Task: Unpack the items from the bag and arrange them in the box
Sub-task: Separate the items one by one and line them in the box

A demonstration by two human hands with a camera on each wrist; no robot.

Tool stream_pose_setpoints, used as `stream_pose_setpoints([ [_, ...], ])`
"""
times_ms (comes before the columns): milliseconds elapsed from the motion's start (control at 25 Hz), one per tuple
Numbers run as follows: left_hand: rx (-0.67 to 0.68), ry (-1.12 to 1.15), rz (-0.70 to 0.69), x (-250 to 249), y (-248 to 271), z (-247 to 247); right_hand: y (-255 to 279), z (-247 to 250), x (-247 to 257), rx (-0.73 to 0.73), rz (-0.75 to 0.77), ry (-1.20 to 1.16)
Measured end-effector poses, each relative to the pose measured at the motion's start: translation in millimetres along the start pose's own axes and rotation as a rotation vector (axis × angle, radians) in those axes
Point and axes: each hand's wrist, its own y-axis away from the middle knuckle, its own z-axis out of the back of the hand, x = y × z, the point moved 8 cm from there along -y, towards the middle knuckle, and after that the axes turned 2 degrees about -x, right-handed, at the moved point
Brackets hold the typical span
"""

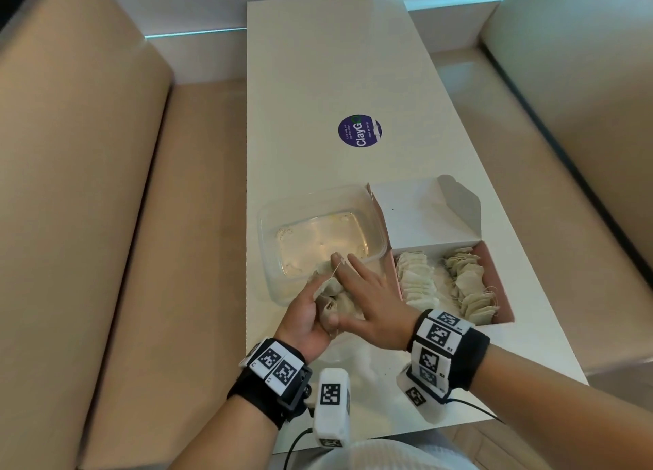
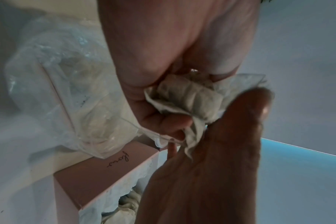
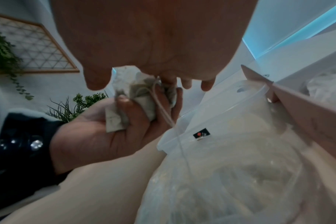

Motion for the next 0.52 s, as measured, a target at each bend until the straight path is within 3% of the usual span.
stream_pose_setpoints([
  [120,-0.046,-0.113,-0.028,-1.9,-0.4,2.6,1.1,10.7,-2.6,-0.026,0.023,-0.232],
  [240,-0.072,-0.144,-0.051,-4.4,-0.8,4.5,4.0,29.9,-7.5,-0.169,-0.001,-0.413],
  [400,-0.081,-0.148,-0.049,-3.5,-1.8,6.1,10.4,46.1,1.3,-0.393,0.134,-0.181],
  [520,-0.066,-0.146,-0.041,-0.8,-1.7,2.7,8.7,41.1,7.1,-0.461,0.187,-0.081],
])
